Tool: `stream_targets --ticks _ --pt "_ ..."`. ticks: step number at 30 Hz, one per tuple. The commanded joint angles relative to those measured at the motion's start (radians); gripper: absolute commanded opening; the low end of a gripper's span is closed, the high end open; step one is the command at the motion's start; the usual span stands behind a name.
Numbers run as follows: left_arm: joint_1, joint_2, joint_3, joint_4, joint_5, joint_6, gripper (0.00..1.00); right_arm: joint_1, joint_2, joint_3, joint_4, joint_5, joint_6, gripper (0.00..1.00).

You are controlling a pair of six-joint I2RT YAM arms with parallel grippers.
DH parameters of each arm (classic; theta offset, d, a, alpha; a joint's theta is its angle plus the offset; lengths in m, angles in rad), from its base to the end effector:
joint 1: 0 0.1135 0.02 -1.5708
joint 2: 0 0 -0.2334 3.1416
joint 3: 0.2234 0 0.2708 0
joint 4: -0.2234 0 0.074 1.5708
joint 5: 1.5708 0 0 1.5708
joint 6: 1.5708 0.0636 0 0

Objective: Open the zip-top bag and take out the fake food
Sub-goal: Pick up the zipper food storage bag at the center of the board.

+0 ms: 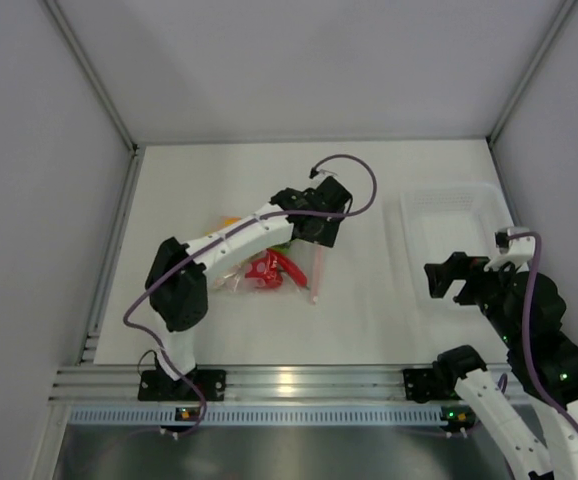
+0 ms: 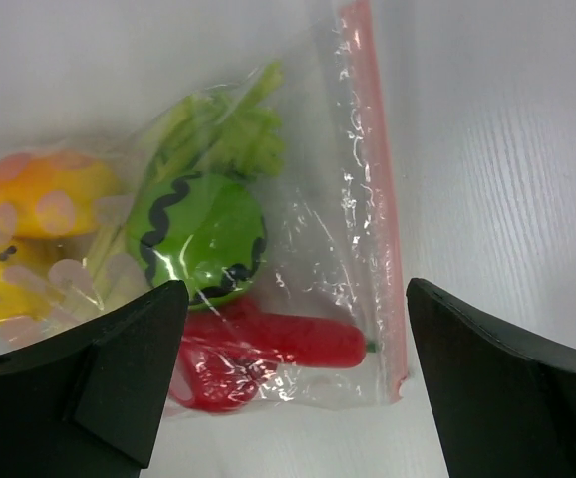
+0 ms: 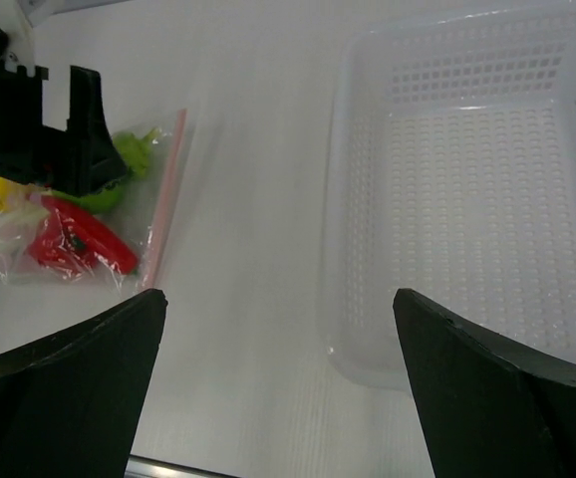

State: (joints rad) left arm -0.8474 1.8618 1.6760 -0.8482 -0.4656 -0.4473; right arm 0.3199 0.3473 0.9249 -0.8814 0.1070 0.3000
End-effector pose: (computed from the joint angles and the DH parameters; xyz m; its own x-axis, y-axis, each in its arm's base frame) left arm 0.3024 -0.2993 0.2348 -0.7368 0.2505 -0.6280 0.2208 0.9671 0.1267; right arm 0.1160 0.0313 0.3463 -0.3351 0.1985 -0.9210 -0.1224 0.9601 0.2515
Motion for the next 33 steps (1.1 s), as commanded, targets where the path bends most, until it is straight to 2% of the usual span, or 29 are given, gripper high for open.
stream_targets --ticks 1,7,16,27,30,33 --pt "-0.041 0.094 0.063 -0.003 -0.123 -0.031 0.97 0.008 -0.016 0.002 0.047 -0.010 0.005 0.99" --pt "-0.104 0.220 0.142 -0.002 -0.139 -0.025 0.93 0.008 -0.027 -0.004 0.042 -0.010 0.008 0.99" --pt "-0.114 0.310 0.119 -0.006 -0.197 -0.021 0.89 0.008 -0.041 -0.012 0.039 -0.016 0.010 0.99" --pt "-0.124 0.399 0.157 -0.017 -0.263 0.019 0.78 0.008 -0.039 -0.026 0.044 -0.024 0.008 0.99" --pt "-0.125 0.416 0.165 -0.037 -0.291 0.018 0.74 0.008 -0.037 -0.027 0.045 -0.026 0.010 0.99" --pt "-0.125 0.418 0.162 -0.037 -0.303 0.022 0.63 0.010 -0.039 -0.032 0.048 -0.027 0.008 0.99"
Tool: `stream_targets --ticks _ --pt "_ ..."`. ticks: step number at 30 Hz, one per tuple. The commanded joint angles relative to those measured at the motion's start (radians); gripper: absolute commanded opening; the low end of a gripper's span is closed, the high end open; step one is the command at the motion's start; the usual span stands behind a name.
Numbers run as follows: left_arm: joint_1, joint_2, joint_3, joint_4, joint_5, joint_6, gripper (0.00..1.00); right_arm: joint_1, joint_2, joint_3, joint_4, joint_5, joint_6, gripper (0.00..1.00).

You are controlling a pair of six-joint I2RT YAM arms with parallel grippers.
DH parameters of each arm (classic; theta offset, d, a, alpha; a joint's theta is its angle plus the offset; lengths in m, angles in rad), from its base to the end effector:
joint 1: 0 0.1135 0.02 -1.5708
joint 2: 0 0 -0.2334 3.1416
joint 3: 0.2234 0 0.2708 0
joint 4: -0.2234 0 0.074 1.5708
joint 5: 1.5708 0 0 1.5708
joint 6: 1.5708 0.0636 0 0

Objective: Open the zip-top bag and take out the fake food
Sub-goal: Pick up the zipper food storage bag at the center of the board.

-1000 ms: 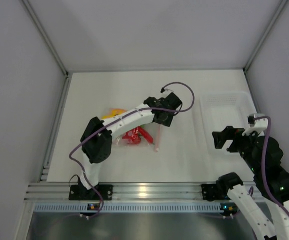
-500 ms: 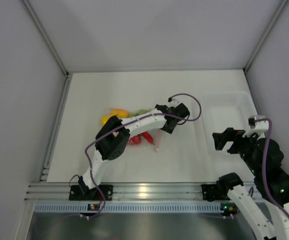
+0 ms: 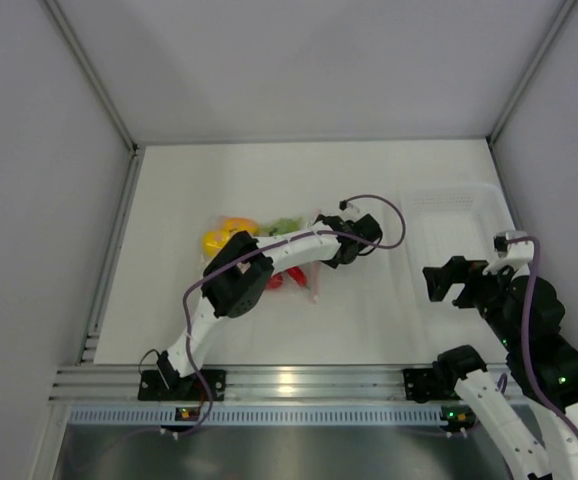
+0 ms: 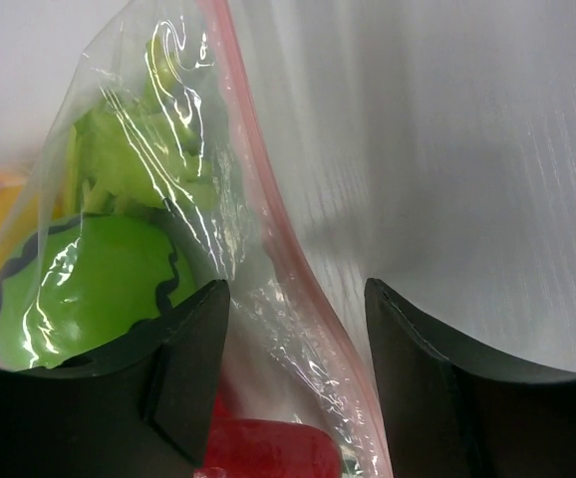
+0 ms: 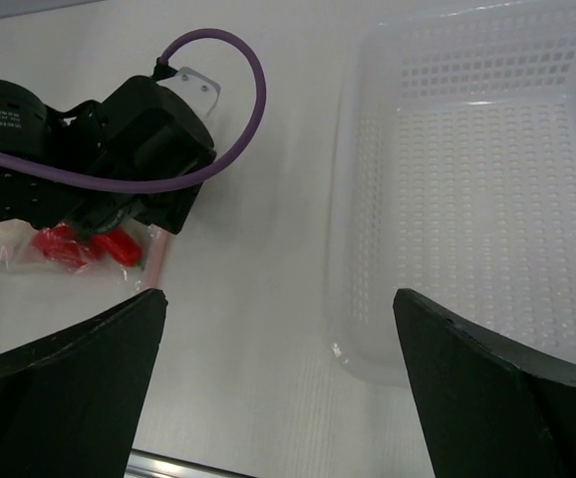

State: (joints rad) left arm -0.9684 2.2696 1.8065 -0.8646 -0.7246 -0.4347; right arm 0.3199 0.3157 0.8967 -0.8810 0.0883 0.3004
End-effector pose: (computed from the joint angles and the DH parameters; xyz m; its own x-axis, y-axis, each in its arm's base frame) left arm 0.2968 -0.3572 0.1099 -0.7206 0.4913 -0.4893 0.2460 0.8409 0.4821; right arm 0.1130 0.0315 0.3405 -0.3370 0.1989 -0.9203 -0.1398 0.9560 0.2578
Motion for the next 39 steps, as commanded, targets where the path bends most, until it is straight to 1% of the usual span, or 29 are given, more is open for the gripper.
stream_targets --ticks 1,2,4,5,6,9,11,12,14,19,24,26,27,28,29,30,31,33,34,36,37,39 --pt "-0.004 0.010 0.033 -0.019 -0.047 0.010 0.62 0.010 -0.009 -0.005 0.048 -0.009 0.009 0.99" --pt "-0.004 0.010 0.036 -0.019 -0.044 0.010 0.59 0.010 -0.007 -0.005 0.048 -0.010 0.009 0.99" --pt "-0.004 0.014 0.051 -0.019 -0.042 0.014 0.52 0.010 -0.009 -0.004 0.048 -0.010 0.009 0.99" --pt "-0.004 0.018 0.059 -0.019 -0.042 0.016 0.46 0.008 -0.009 -0.001 0.048 -0.010 0.008 0.99" --pt "-0.004 0.024 0.062 -0.019 -0.042 0.017 0.37 0.008 -0.007 0.001 0.047 -0.010 0.006 0.99" --pt "-0.003 0.033 0.074 -0.017 -0.050 0.022 0.26 0.008 -0.009 0.002 0.048 -0.009 0.005 0.99" --pt "-0.004 0.033 0.076 -0.019 -0.050 0.025 0.20 0.008 -0.009 0.002 0.045 -0.009 0.005 0.99" --pt "-0.004 0.031 0.076 -0.019 -0.053 0.025 0.10 0.008 -0.010 0.002 0.045 -0.010 0.005 0.99" --pt "-0.003 0.025 0.074 -0.017 -0.055 0.027 0.01 0.010 -0.010 0.002 0.045 -0.009 0.005 0.99" --pt "-0.003 -0.013 0.068 -0.017 -0.094 0.007 0.00 0.010 -0.012 0.001 0.048 -0.010 0.008 0.99" --pt "0.020 -0.143 0.066 -0.010 -0.061 -0.067 0.00 0.008 0.002 0.019 0.071 -0.059 0.011 0.99" --pt "0.025 -0.203 0.070 -0.010 -0.087 -0.105 0.00 0.010 -0.001 0.013 0.099 -0.148 0.008 1.00" --pt "0.025 -0.225 0.070 -0.010 -0.104 -0.122 0.00 0.010 -0.004 0.004 0.143 -0.188 0.003 0.99" --pt "0.025 -0.246 0.065 -0.011 -0.149 -0.149 0.00 0.008 -0.007 -0.005 0.169 -0.310 -0.021 0.99" --pt "0.026 -0.289 0.063 -0.014 -0.177 -0.173 0.00 0.010 -0.010 -0.034 0.200 -0.384 -0.030 0.99" --pt "0.025 -0.317 0.057 -0.014 -0.188 -0.197 0.00 0.010 -0.010 -0.048 0.268 -0.451 -0.030 0.99" --pt "0.026 -0.344 0.044 -0.011 -0.191 -0.240 0.00 0.008 -0.006 -0.062 0.302 -0.570 -0.012 0.99" --pt "0.028 -0.400 0.051 -0.014 -0.202 -0.269 0.00 0.008 0.025 -0.096 0.371 -0.657 0.019 0.99" --pt "0.030 -0.412 0.059 -0.014 -0.205 -0.292 0.00 0.010 0.036 -0.107 0.443 -0.720 0.051 0.99" --pt "0.030 -0.450 0.080 -0.014 -0.207 -0.311 0.00 0.008 0.062 -0.145 0.517 -0.768 0.097 1.00" --pt "0.030 -0.459 0.089 -0.016 -0.211 -0.324 0.00 0.010 0.068 -0.159 0.615 -0.832 0.109 0.99" --pt "0.030 -0.490 0.120 -0.017 -0.205 -0.334 0.00 0.008 0.080 -0.197 0.712 -0.889 0.155 0.99"
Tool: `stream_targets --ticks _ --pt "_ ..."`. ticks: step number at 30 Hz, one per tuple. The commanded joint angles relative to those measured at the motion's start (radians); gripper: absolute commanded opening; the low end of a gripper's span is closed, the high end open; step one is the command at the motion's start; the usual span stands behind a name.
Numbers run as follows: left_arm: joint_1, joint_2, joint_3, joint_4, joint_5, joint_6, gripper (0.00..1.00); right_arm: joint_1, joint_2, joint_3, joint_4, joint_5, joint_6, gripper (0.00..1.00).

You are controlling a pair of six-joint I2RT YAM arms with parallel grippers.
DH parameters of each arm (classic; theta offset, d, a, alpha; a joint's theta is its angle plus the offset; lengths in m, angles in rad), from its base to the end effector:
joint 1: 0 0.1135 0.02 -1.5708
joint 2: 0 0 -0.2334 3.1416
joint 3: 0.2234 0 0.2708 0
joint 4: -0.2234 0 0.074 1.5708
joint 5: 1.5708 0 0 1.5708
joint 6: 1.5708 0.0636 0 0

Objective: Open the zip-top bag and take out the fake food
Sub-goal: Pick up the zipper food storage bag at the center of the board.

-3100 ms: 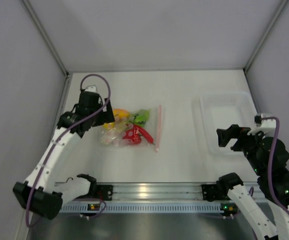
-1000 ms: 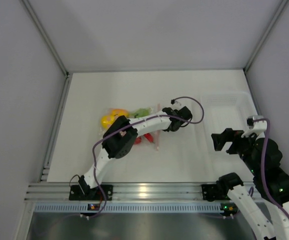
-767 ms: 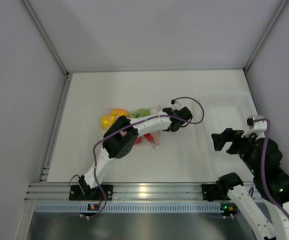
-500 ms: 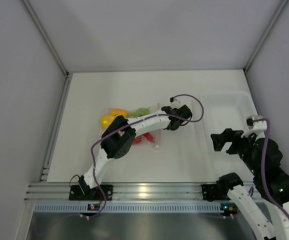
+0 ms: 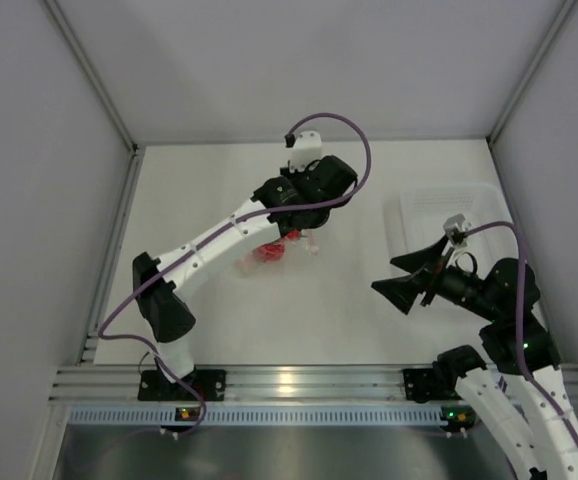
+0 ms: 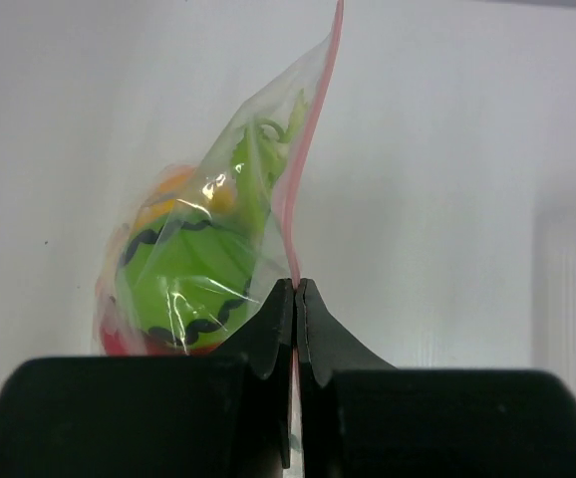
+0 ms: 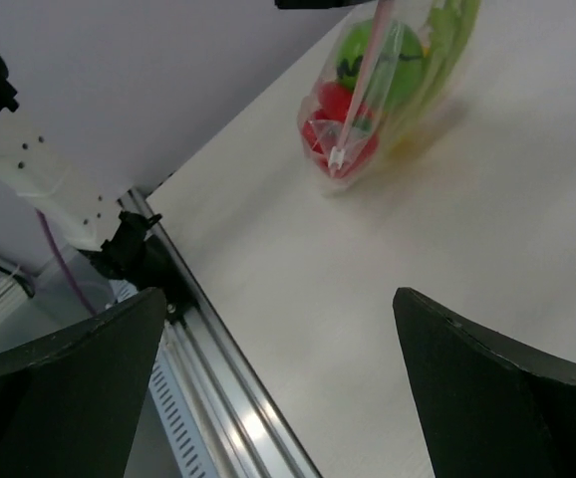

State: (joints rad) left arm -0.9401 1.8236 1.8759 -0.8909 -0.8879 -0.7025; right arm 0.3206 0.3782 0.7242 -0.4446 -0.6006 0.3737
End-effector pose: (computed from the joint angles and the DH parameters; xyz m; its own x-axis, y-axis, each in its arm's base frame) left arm 0.2847 -0.3063 0.3283 -0.4664 -0.0526 -0.8830 -0.1278 0.9918 0.0084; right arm 0.1377 0.0836 0.3332 -0.3767 0.1923 -0.9061 -0.7048 0.5752 0.4151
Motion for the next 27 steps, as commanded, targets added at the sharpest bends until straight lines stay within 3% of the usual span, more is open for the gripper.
stream_targets --ticks 1,6,10,13,17,21,27 --pt "0.001 -0.052 0.063 0.009 -0.039 -0.075 0.00 0.009 0.024 -0.029 0.309 -0.211 0.096 0.99" --pt "0.003 -0.125 0.098 0.010 -0.051 -0.146 0.00 0.015 0.120 -0.003 0.391 -0.219 0.084 0.99" --pt "0.003 -0.181 0.106 0.009 -0.065 -0.262 0.00 0.050 0.217 0.070 0.314 -0.092 0.012 0.99" --pt "0.003 -0.217 0.111 0.010 -0.065 -0.348 0.00 0.118 0.304 0.150 0.254 0.008 -0.058 0.99" --pt "0.003 -0.262 0.100 0.010 -0.063 -0.449 0.00 0.291 0.375 0.173 0.279 0.191 -0.110 0.91" --pt "0.003 -0.293 0.074 0.012 -0.031 -0.537 0.00 0.385 0.384 0.167 0.348 0.295 -0.185 0.79" --pt "0.003 -0.343 0.017 0.013 0.044 -0.652 0.00 0.388 0.306 0.092 0.435 0.439 -0.310 0.80"
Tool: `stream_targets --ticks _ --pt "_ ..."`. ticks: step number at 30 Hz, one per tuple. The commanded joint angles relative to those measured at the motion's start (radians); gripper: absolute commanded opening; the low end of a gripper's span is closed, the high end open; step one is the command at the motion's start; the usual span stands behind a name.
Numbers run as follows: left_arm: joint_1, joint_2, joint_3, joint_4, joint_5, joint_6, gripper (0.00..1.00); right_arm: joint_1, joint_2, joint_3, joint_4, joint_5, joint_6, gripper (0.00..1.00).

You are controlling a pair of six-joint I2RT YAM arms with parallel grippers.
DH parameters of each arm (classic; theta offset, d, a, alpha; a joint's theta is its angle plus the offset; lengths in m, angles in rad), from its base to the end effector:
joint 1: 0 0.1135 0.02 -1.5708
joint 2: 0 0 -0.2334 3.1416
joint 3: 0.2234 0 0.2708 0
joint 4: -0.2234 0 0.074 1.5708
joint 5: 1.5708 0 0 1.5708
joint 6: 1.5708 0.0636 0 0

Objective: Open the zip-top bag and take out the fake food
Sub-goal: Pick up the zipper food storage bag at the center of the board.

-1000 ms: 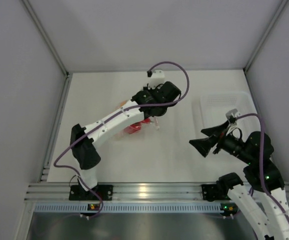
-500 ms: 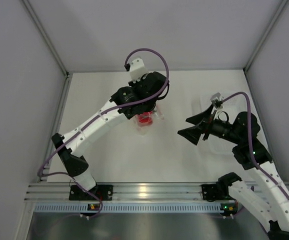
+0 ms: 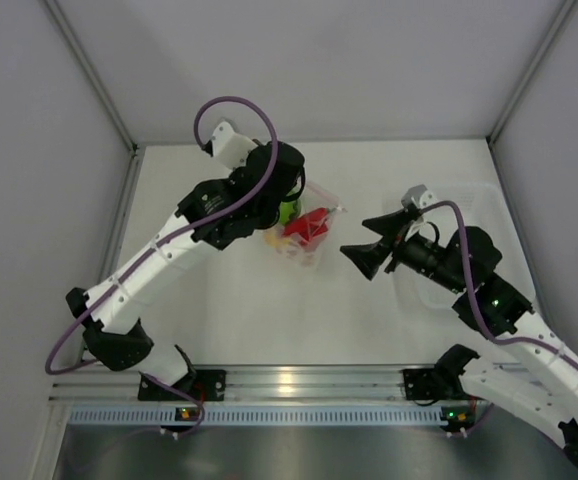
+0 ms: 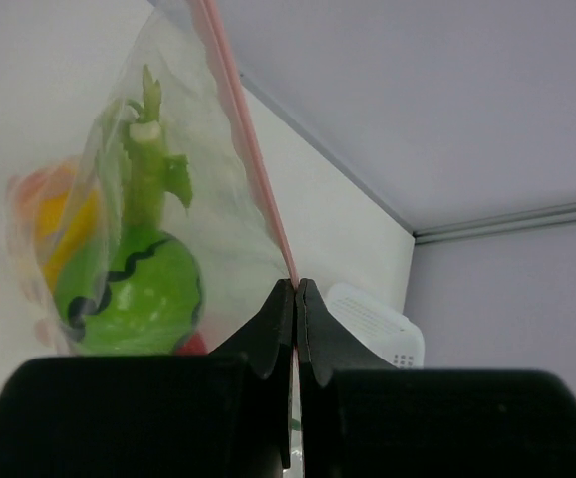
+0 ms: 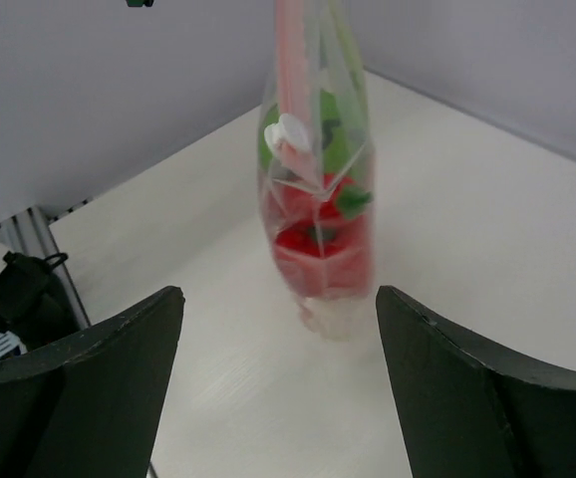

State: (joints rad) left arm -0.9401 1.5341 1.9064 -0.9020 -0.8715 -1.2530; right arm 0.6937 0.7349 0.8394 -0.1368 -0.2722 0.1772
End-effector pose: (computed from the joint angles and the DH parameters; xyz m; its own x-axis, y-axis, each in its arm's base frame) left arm 0.2367 -0.2417 0.4406 -0.2170 -0.7397 -0.6370 -0.2423 0.6729 -0.6989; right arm 0.1724 0.1656 0.3528 -0.1694 0.0799 -0.9823 -0.8052 0.5635 0.1847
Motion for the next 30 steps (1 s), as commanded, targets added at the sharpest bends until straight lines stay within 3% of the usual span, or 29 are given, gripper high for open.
stream_targets --ticks 1,6,9,23,26,30 --pt "0.003 -0.061 -0.018 0.025 0.035 -0.109 0.00 0.015 -0.058 -0.039 0.169 0.114 -0.128 0.80" --pt "0.001 -0.120 -0.079 0.026 0.069 -0.183 0.00 0.015 -0.074 -0.122 0.283 0.012 -0.114 0.78" --pt "0.001 -0.143 -0.096 0.026 0.078 -0.197 0.00 0.015 -0.052 -0.108 0.298 -0.050 -0.093 0.70" --pt "0.000 -0.173 -0.118 0.028 0.114 -0.203 0.00 0.015 -0.045 -0.172 0.540 -0.084 -0.133 0.64" --pt "0.000 -0.167 -0.113 0.029 0.118 -0.207 0.00 0.015 -0.039 -0.175 0.578 -0.116 -0.139 0.60" --pt "0.000 -0.167 -0.106 0.028 0.120 -0.203 0.00 0.017 -0.029 -0.184 0.614 -0.154 -0.137 0.45"
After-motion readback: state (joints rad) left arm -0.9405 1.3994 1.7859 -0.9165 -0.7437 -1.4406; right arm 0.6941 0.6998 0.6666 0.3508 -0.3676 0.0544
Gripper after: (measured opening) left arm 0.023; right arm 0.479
